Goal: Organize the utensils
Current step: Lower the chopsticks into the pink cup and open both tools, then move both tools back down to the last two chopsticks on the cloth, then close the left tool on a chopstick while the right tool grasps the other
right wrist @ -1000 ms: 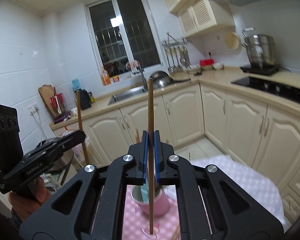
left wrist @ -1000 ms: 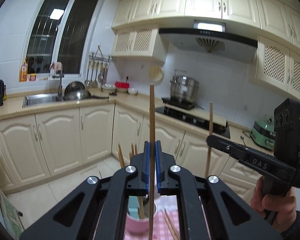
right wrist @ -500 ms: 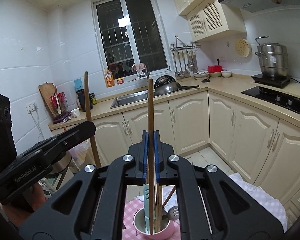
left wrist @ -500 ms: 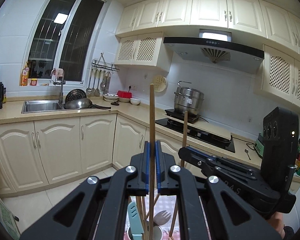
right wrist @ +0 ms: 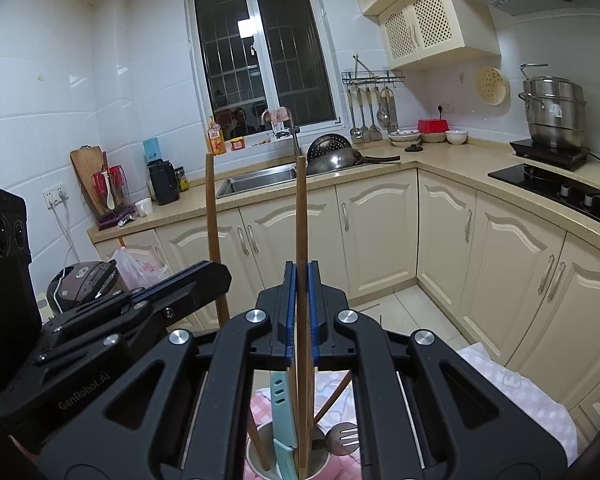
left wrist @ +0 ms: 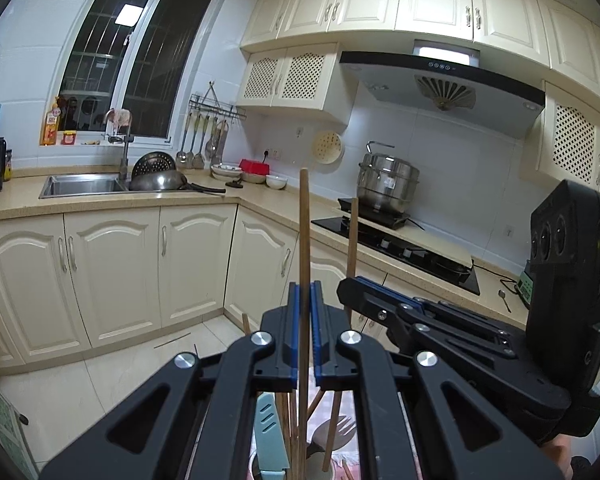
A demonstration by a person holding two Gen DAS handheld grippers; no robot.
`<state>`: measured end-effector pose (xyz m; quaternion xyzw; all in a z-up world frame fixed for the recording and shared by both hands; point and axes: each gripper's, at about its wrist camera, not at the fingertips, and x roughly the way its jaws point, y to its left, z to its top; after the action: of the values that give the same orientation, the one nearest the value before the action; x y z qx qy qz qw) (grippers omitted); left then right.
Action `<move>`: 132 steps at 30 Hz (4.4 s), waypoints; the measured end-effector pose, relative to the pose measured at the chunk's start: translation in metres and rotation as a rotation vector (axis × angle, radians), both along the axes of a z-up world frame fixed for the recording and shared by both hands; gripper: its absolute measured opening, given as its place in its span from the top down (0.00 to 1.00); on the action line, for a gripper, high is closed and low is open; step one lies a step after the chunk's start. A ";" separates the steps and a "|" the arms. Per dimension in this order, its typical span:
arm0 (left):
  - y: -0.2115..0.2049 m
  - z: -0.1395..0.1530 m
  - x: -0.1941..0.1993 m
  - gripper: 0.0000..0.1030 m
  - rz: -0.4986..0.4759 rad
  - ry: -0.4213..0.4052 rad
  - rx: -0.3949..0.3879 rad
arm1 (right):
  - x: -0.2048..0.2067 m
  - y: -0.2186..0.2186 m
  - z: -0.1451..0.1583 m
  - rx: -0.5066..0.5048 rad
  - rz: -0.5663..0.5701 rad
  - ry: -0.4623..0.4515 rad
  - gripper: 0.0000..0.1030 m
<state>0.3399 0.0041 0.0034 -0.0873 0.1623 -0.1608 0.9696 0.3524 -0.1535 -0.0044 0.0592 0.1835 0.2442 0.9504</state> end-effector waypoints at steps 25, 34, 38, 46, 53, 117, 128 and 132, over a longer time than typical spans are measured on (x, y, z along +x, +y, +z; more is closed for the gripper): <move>0.016 -0.018 -0.030 0.12 0.096 0.063 0.059 | -0.020 -0.088 -0.026 0.097 -0.185 0.169 0.06; 0.010 -0.025 -0.057 0.11 0.080 0.095 0.091 | -0.051 -0.117 -0.033 0.102 -0.239 0.233 0.06; 0.007 -0.030 -0.068 0.11 0.072 0.106 0.093 | -0.061 -0.123 -0.037 0.095 -0.249 0.256 0.06; -0.004 -0.044 -0.082 0.11 0.049 0.146 0.111 | -0.079 -0.135 -0.057 0.089 -0.273 0.315 0.06; -0.015 -0.055 -0.091 0.11 0.030 0.173 0.142 | -0.091 -0.137 -0.087 0.044 -0.285 0.405 0.06; -0.119 -0.238 -0.061 0.14 -0.169 0.696 0.493 | -0.097 -0.105 -0.225 -0.440 -0.111 0.694 0.20; -0.146 -0.228 -0.039 0.78 -0.293 0.683 0.548 | -0.051 -0.075 -0.220 -0.478 -0.044 0.682 0.48; -0.149 -0.226 -0.037 0.95 -0.322 0.687 0.538 | -0.046 -0.059 -0.216 -0.491 0.005 0.678 0.91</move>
<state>0.3034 -0.1452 -0.2225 0.1455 0.5216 -0.2234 0.8105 0.3067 -0.2122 -0.2204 -0.0926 0.5389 0.1623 0.8214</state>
